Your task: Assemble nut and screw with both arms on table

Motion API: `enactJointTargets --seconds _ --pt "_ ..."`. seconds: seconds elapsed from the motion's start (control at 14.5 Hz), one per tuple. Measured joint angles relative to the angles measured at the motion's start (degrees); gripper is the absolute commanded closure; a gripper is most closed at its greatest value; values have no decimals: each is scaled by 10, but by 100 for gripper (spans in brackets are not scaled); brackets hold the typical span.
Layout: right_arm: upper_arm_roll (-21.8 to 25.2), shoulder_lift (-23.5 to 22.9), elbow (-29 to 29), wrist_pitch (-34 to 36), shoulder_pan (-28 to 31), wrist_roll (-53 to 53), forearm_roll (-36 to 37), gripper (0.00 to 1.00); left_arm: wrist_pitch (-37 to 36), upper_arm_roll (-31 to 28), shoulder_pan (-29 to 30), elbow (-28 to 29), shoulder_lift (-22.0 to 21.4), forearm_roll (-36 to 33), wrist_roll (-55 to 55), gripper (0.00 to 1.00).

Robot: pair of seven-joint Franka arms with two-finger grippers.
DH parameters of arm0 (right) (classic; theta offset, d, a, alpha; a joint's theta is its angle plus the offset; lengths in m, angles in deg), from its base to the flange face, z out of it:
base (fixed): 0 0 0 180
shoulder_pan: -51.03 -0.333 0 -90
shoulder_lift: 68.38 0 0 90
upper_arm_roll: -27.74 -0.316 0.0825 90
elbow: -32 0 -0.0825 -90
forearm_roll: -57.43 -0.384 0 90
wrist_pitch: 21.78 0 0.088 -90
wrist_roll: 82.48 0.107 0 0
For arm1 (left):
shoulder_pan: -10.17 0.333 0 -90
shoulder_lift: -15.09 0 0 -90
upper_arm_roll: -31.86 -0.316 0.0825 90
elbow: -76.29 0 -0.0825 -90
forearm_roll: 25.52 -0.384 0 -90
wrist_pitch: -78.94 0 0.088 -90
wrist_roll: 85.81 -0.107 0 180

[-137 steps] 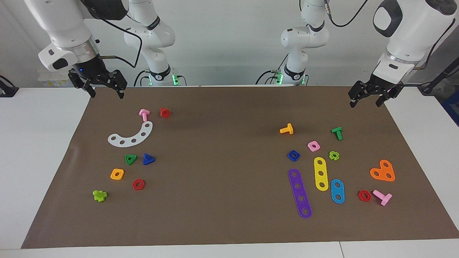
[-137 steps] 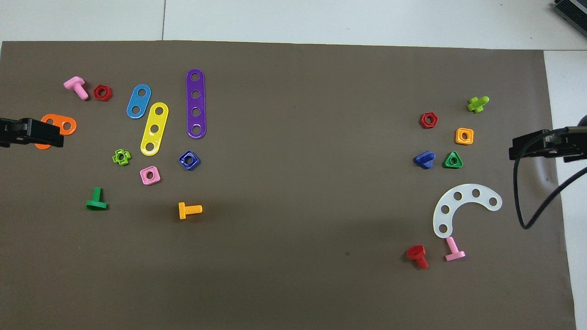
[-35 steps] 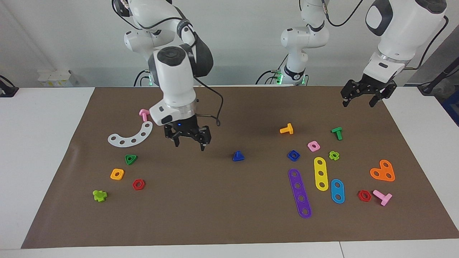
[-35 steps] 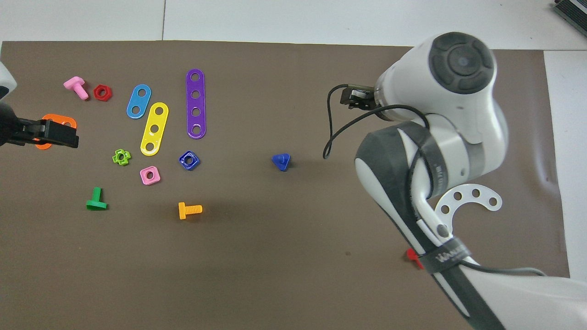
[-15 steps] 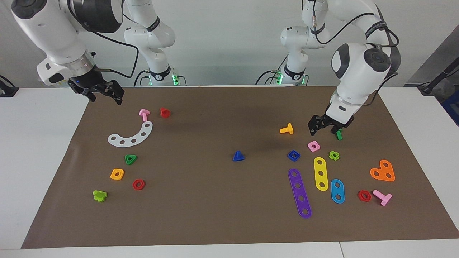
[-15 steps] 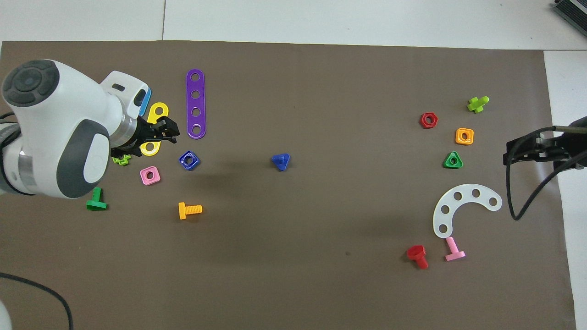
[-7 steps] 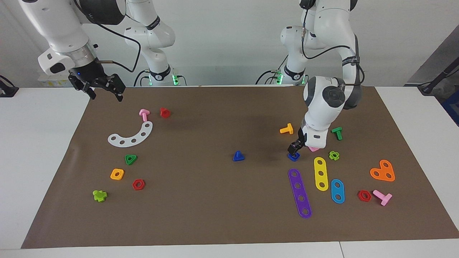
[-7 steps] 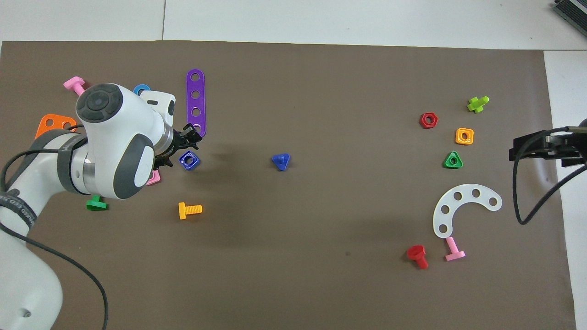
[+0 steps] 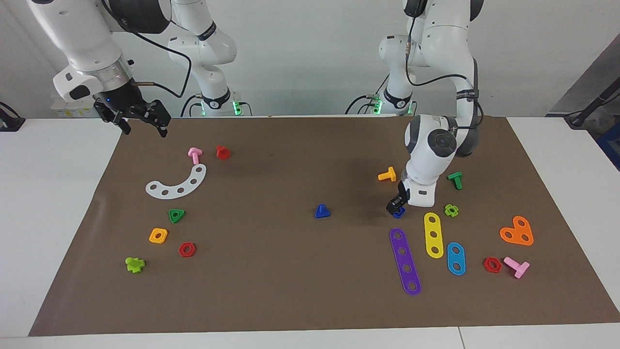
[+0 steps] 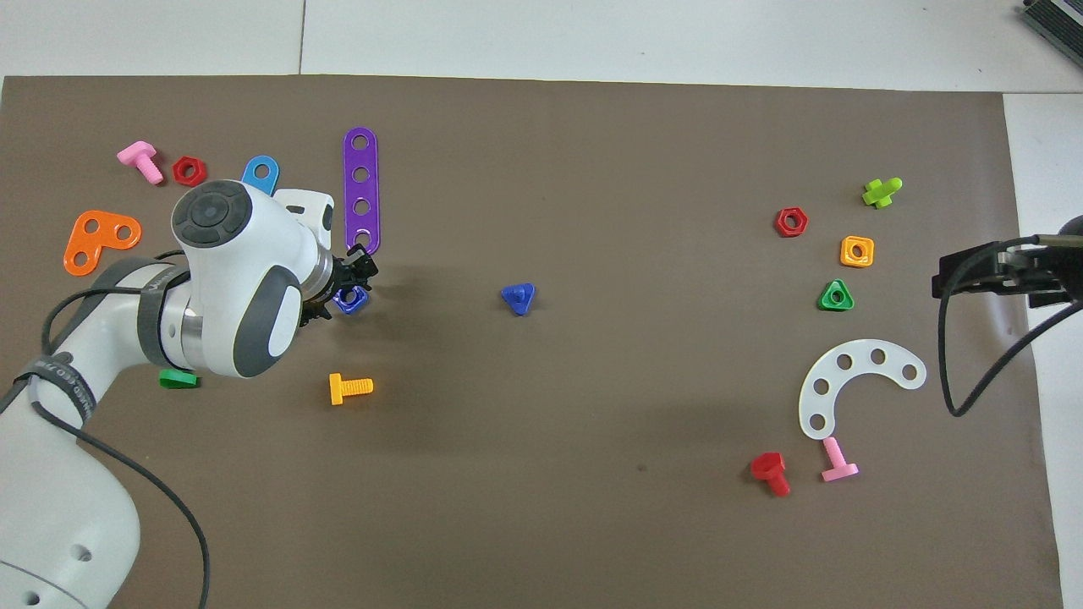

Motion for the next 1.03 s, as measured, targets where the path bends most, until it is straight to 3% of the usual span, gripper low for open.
enactJointTargets --seconds 0.41,0.55,0.9,1.03 --pt "0 0 0 0 0 0 0 0 12 0 -4 16 0 0 0 32" --pt "0 0 0 0 0 0 0 0 12 0 -5 17 0 -1 0 44" --pt "0 0 0 0 0 0 0 0 14 -1 -5 18 0 -2 0 46" --pt "0 0 0 0 0 0 0 0 18 -1 -5 18 0 -2 0 54"
